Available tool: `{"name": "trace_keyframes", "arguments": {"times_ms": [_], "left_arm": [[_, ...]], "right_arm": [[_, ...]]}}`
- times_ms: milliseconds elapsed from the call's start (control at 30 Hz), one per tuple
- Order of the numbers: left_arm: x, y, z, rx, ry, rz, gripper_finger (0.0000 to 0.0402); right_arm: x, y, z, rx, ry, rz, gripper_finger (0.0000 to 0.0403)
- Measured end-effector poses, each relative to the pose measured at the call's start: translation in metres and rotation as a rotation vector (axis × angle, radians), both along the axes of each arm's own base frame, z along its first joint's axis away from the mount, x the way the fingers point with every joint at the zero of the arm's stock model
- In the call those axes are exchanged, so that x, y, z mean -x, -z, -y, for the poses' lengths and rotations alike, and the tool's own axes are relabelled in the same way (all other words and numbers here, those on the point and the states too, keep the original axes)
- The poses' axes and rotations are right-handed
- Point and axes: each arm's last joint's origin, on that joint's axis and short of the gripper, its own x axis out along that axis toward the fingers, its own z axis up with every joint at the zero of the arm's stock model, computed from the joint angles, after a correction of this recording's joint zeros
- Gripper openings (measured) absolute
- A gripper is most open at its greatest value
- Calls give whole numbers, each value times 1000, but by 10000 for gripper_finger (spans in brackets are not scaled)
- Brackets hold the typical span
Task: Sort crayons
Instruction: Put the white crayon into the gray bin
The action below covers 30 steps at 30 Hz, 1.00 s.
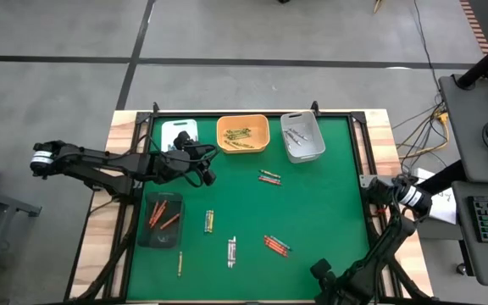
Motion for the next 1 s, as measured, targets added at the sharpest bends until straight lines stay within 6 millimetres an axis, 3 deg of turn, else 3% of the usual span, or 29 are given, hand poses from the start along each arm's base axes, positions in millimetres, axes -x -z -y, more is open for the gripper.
{"name": "trace_keyframes", "arguments": {"times_ms": [367,533,733,1000], "left_arm": [[0,0,0,0,1,1,57],[0,0,0,6,-2,5,57],[0,0,0,6,-2,6,57],[0,0,0,6,-2,6,57]], "right_arm": [[-3,20,-4,49,2,-22,135],[-4,19,-3,65,17,7,99],[-4,19,-3,68,19,16,22],[-3,9,3,88,71,34,13]]}}
